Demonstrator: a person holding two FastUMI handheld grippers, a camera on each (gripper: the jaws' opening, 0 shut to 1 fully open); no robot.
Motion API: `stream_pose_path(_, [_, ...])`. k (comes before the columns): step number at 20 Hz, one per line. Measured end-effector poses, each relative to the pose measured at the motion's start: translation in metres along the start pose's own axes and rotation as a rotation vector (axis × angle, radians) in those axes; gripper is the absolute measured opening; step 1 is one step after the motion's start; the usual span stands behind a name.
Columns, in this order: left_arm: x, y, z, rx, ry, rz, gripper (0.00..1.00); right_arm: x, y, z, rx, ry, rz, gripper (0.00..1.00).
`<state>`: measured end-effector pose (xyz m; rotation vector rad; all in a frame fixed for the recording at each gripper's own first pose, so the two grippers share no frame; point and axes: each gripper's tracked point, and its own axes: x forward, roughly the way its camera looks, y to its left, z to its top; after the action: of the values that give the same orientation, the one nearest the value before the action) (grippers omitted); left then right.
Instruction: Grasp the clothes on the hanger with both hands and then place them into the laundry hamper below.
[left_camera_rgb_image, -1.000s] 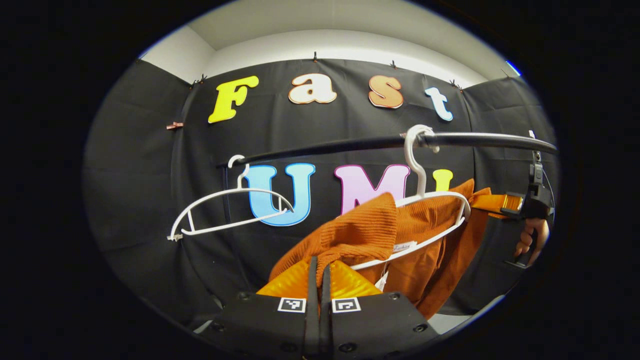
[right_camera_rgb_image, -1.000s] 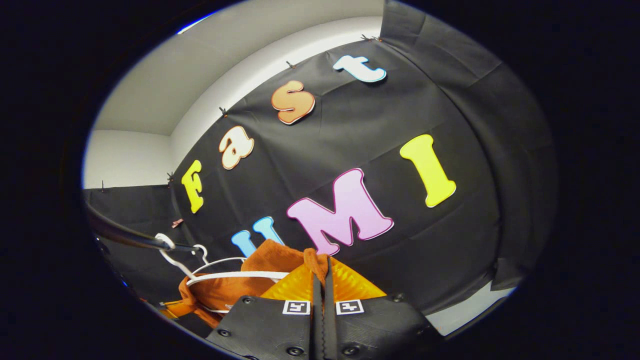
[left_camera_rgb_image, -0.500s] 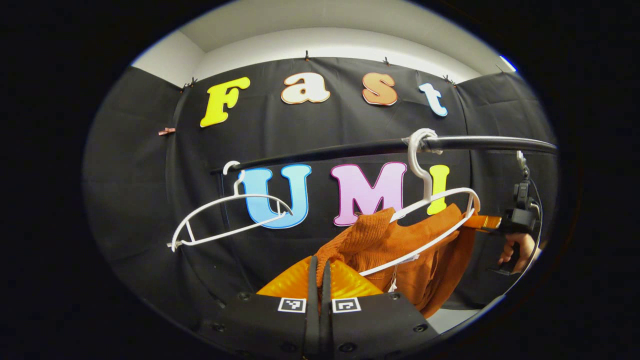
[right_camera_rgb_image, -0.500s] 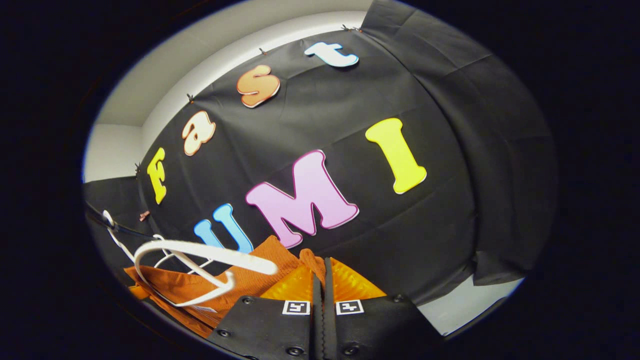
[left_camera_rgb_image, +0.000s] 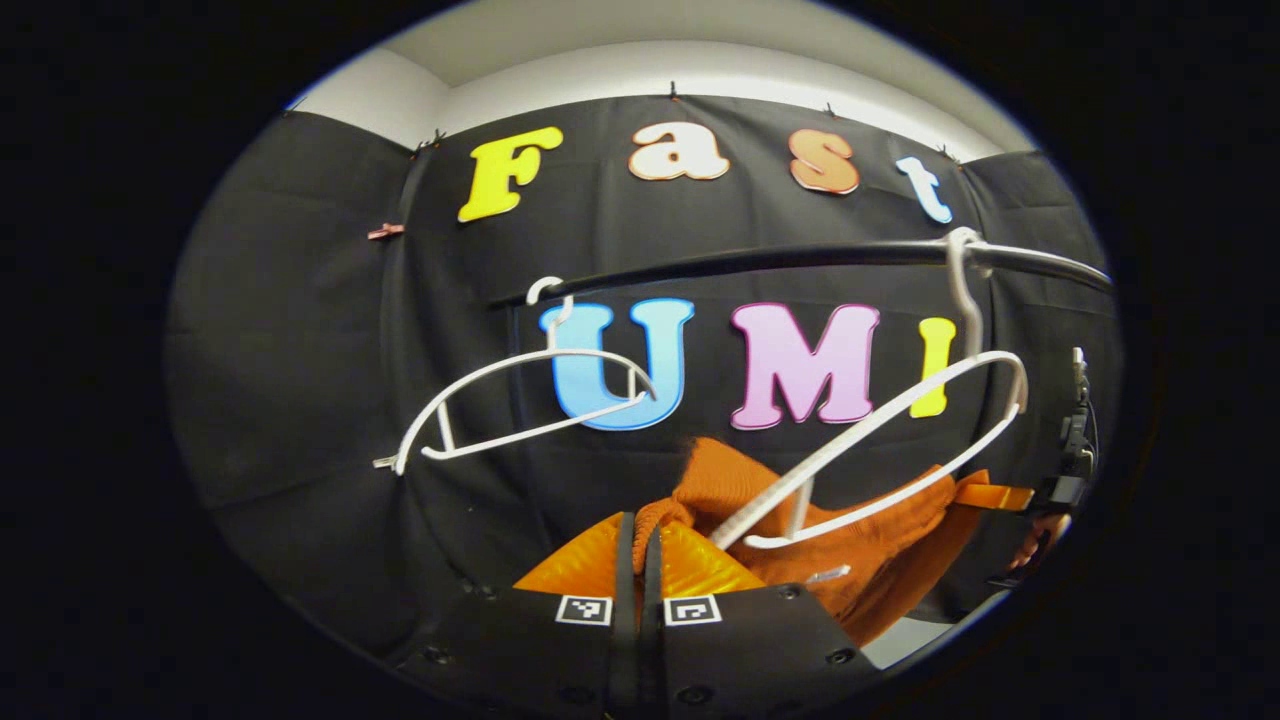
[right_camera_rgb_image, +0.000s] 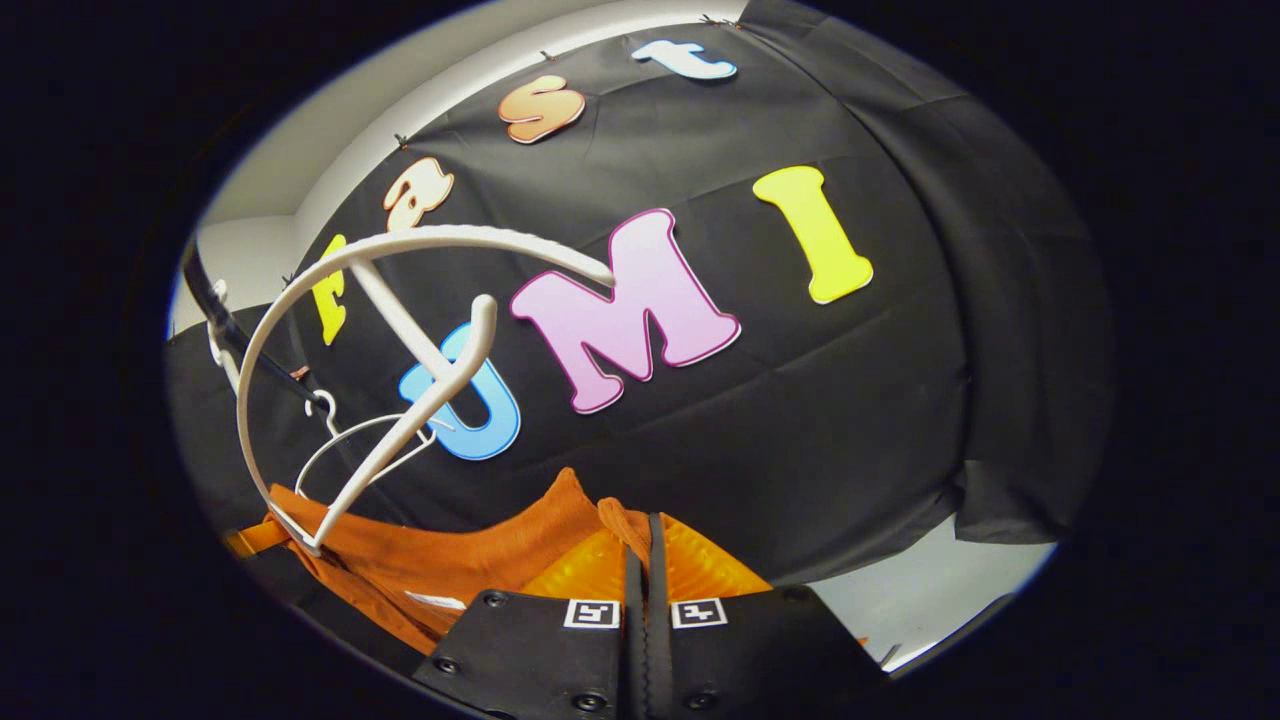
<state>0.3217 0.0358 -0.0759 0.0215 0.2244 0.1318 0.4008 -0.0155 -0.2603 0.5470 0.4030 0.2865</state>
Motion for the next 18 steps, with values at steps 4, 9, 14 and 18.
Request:
stream_pose_path(4, [0.006,0.017,-0.072,-0.029,0.082,0.010,0.05,-0.008,0.011,-0.029,-0.034,0.030,0.008,0.04])
stream_pose_path(9, [0.007,-0.012,-0.151,-0.030,0.175,-0.074,0.05,-0.026,0.017,-0.079,-0.030,0.096,-0.008,0.04])
stream_pose_path(14, [-0.007,-0.075,-0.157,-0.054,0.197,-0.234,0.05,-0.052,0.057,-0.136,-0.039,0.179,0.046,0.04])
stream_pose_path(18, [-0.029,-0.108,-0.107,-0.074,0.110,-0.324,0.05,-0.068,0.124,-0.116,-0.087,0.132,0.178,0.05])
